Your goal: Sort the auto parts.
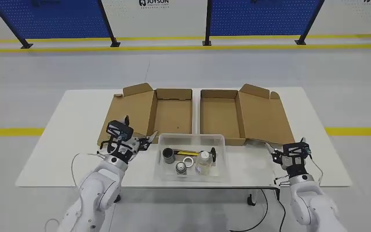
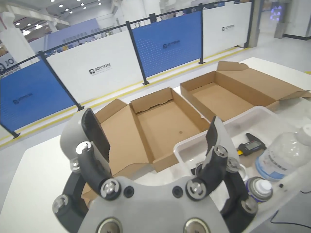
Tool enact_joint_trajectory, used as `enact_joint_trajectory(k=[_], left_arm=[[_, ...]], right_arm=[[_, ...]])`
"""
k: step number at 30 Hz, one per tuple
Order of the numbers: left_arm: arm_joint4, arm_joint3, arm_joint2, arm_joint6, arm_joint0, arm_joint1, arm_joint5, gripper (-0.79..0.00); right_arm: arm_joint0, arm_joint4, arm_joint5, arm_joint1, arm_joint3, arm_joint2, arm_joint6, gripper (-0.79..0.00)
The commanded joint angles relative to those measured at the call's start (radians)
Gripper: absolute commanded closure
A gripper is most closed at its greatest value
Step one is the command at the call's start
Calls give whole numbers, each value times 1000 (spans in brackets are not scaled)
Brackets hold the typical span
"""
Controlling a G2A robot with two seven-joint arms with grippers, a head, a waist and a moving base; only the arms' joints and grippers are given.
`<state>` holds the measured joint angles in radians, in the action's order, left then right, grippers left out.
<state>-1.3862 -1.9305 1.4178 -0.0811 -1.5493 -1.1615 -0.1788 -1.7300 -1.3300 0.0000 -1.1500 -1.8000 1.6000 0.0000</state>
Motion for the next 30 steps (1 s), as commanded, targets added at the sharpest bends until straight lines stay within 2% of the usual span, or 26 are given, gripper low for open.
enact_joint_trajectory(k=[1,14,30], left_arm=[[-17,-3,-46,-7,21,-3,-17,-785],[-33,40,-277,-71,118,-31,-77,-785],[-23,86,-395,-163,126,-44,-150,-785]], right_arm=[[0,0,0,0,0,0,0,-785],[0,0,0,0,0,0,0,-785],[0,0,0,0,0,0,0,-785]])
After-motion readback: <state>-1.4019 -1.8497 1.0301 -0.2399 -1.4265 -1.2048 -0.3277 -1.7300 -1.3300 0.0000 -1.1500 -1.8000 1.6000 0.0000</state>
